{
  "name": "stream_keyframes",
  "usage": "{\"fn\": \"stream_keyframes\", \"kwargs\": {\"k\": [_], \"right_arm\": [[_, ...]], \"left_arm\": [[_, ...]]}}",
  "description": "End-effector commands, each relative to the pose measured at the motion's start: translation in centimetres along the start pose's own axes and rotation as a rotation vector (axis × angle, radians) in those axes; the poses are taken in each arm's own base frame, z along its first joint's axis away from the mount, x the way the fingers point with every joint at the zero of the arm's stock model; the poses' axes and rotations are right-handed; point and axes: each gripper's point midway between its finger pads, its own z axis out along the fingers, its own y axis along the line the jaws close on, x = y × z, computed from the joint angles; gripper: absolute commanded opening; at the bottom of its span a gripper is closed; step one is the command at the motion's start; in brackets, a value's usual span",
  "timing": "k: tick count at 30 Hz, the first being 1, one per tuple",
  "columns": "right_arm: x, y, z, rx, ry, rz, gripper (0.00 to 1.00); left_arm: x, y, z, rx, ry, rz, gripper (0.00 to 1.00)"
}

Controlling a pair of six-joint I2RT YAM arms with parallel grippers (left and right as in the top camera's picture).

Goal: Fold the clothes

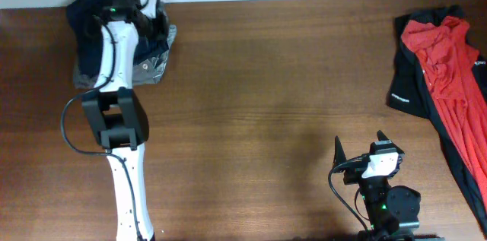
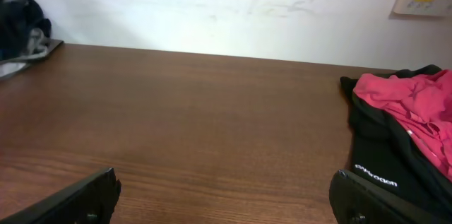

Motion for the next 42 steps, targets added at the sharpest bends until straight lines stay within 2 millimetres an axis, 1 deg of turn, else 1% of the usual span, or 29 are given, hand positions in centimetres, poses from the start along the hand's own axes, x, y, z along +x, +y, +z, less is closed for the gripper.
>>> {"fn": "stream_keyframes", "kwargs": {"k": [1,4,6,9,12,13,14,15,16,17,18,19,21,24,25,27,29,30,32,33,34,35,36,38,42], "right_arm": [[0.2,-0.4,0.0,0.021,-0.003,0.002,0.99],[0.2,-0.4,0.0,0.021,-0.003,0.002,0.99],[0.2,-0.4,0.0,0.021,-0.003,0.002,0.99],[0.2,-0.4,0.0,0.021,-0.003,0.002,0.99],[0.2,-0.4,0.0,0.021,-0.003,0.002,0.99],[0.2,-0.4,0.0,0.021,-0.003,0.002,0.99],[0.2,-0.4,0.0,0.021,-0.003,0.002,0.99],[0.2,-0.4,0.0,0.021,-0.003,0.002,0.99],[0.2,-0.4,0.0,0.021,-0.003,0.002,0.99],[0.2,-0.4,0.0,0.021,-0.003,0.002,0.99],[0.2,-0.4,0.0,0.021,-0.003,0.002,0.99],[0.2,-0.4,0.0,0.021,-0.003,0.002,0.99],[0.2,-0.4,0.0,0.021,-0.003,0.002,0.99],[0.2,-0.4,0.0,0.021,-0.003,0.002,0.99],[0.2,-0.4,0.0,0.021,-0.003,0.002,0.99],[0.2,-0.4,0.0,0.021,-0.003,0.002,0.99],[0.2,-0.4,0.0,0.021,-0.003,0.002,0.99],[0.2,-0.4,0.0,0.021,-0.003,0.002,0.99],[0.2,-0.4,0.0,0.021,-0.003,0.002,0.99],[0.2,-0.4,0.0,0.021,-0.003,0.002,0.99],[0.2,-0.4,0.0,0.021,-0.003,0.002,0.99],[0.2,-0.4,0.0,0.021,-0.003,0.002,0.99],[0.2,-0.4,0.0,0.021,-0.003,0.002,0.99],[0.2,-0.4,0.0,0.021,-0.003,0.002,0.99],[0.2,-0.4,0.0,0.021,-0.003,0.002,0.99]], "left_arm": [[0.9,0.7,-0.1,-0.019,0.036,-0.017,0.18],[0.7,0.7,-1.6,-0.021,0.045,-0.017,0.17],[-0.1,0.4,-3.6,-0.021,0.03,-0.011,0.17],[-2.4,-0.7,-8.0,-0.021,-0.033,0.028,0.17],[-4.8,-2.7,-14.0,-0.018,-0.119,0.054,0.17],[-5.4,-3.5,-16.1,-0.011,-0.147,0.064,0.21],[-5.9,-4.5,-18.2,0.006,-0.174,0.076,0.33],[-6.2,-5.4,-19.9,0.023,-0.195,0.085,0.51],[-6.3,-6.6,-22.2,0.048,-0.217,0.097,0.73],[-6.2,-7.5,-23.7,0.069,-0.228,0.105,0.87],[-6.0,-8.4,-25.2,0.094,-0.236,0.113,0.97],[-5.6,-9.4,-26.8,0.124,-0.24,0.119,0.99],[-4.5,-11.3,-29.8,0.182,-0.239,0.131,0.99],[-2.7,-12.9,-32.7,0.209,-0.22,0.136,0.99],[-1.9,-13.3,-33.6,0.214,-0.204,0.136,0.99],[0.0,-13.9,-34.5,0.22,-0.151,0.126,0.99],[2.1,-14.3,-35.2,0.225,-0.083,0.109,0.99],[2.5,-14.4,-35.4,0.226,-0.069,0.107,0.99],[2.0,-14.5,-35.5,0.22,-0.095,0.118,0.99],[2.1,-14.4,-35.5,0.22,-0.092,0.117,0.99],[2.6,-14.2,-35.4,0.206,-0.07,0.115,0.99],[2.6,-13.8,-35.2,0.186,-0.067,0.111,0.99],[2.6,-13.9,-35.3,0.194,-0.067,0.105,0.99],[2.7,-15.0,-35.4,0.251,-0.062,0.082,0.99],[3.1,-16.9,-35.3,0.284,-0.046,0.114,0.99]]}}
